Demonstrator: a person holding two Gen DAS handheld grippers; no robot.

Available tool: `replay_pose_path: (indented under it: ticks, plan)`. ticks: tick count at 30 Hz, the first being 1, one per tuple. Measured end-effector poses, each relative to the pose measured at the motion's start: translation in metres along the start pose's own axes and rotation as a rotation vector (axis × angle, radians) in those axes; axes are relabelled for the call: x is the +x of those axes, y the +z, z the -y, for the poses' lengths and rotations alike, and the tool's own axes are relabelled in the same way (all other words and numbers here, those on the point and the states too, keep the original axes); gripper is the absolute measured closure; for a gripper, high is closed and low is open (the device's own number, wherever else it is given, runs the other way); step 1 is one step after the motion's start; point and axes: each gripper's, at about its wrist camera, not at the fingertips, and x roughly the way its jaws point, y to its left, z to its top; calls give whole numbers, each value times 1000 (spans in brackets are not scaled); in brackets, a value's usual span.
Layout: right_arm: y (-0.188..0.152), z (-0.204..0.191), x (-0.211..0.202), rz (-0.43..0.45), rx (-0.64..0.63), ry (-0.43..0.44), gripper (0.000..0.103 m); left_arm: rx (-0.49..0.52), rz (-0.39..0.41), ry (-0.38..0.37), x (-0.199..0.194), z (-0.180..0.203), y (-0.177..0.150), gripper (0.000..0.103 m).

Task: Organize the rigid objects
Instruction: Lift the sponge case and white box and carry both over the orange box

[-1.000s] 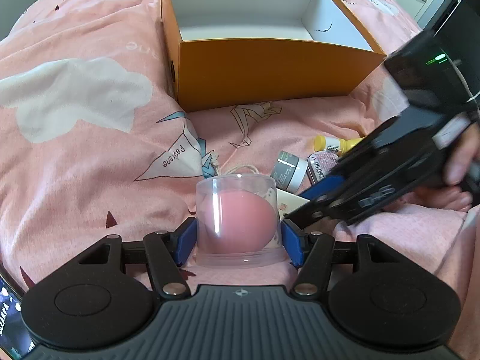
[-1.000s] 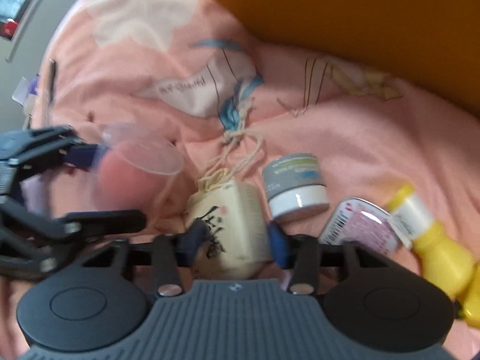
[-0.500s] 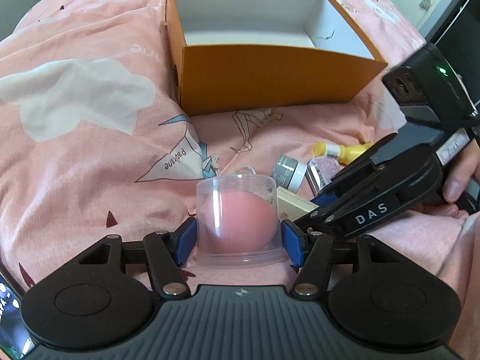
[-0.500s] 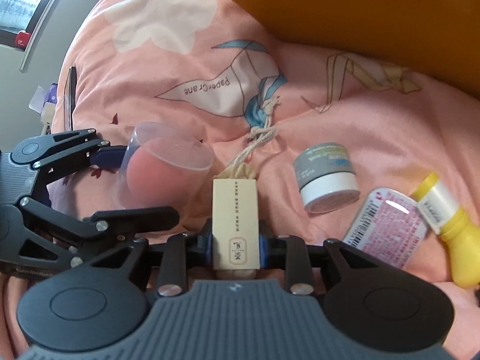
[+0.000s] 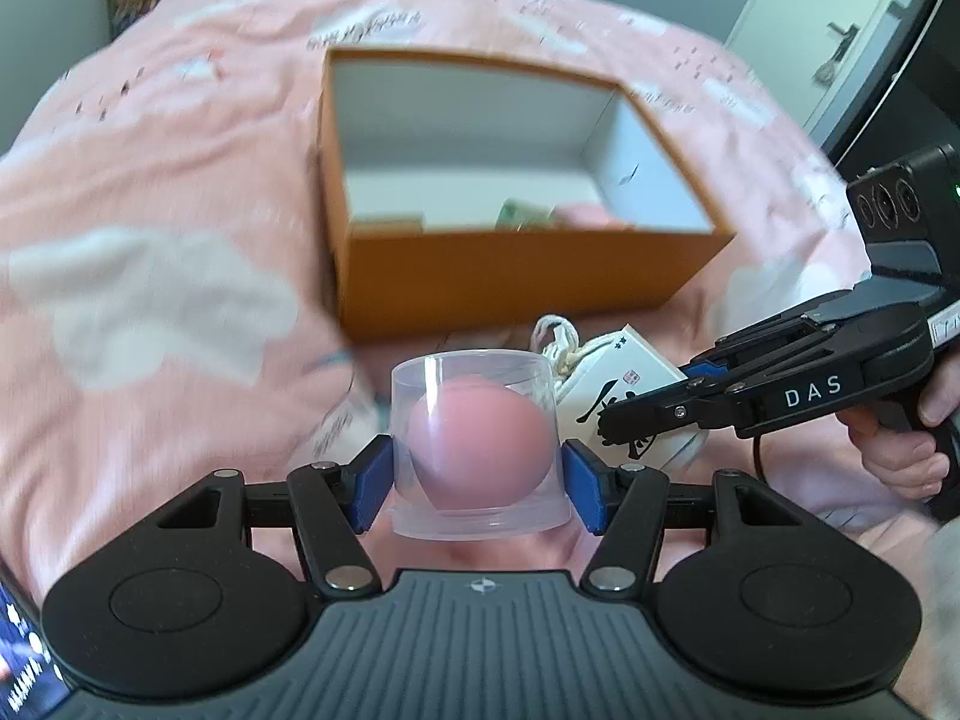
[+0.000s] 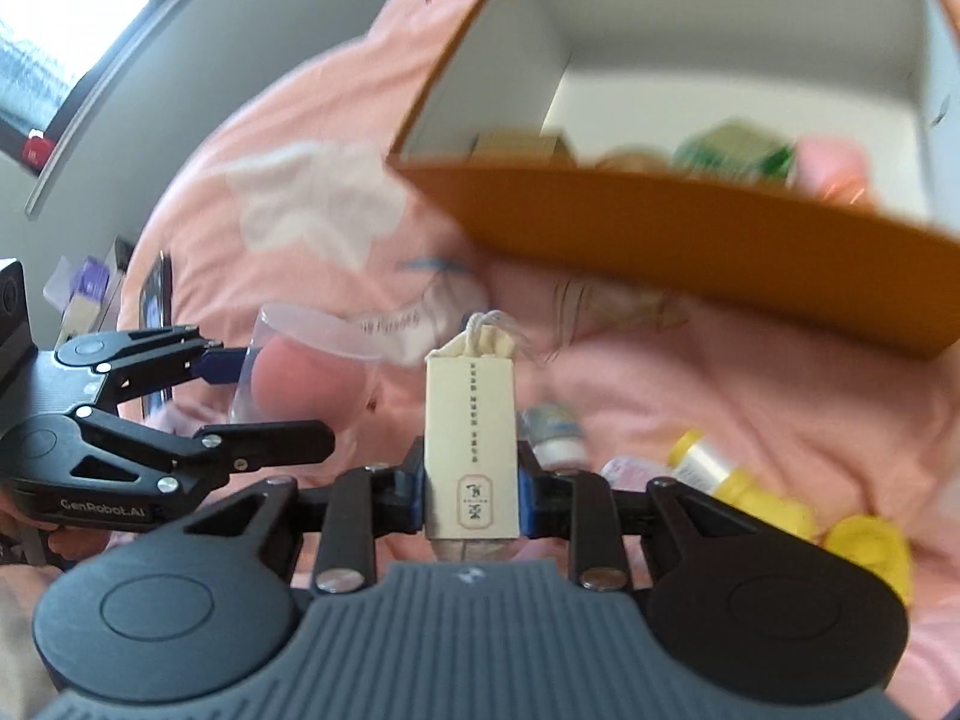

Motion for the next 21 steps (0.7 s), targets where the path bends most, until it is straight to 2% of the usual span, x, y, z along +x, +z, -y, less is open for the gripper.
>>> replay_pose_path:
  ticks: [11, 16, 21]
  plan:
    - [21, -12, -67, 223, -13, -45, 76, 80, 165, -44, -21, 25, 48, 34]
    - [35, -13, -89, 304, 10, -26, 76, 106, 213, -47, -23, 28, 73, 34]
    - [58, -6, -101, 366, 66, -46, 76, 107, 239, -53, -18, 21, 100, 34]
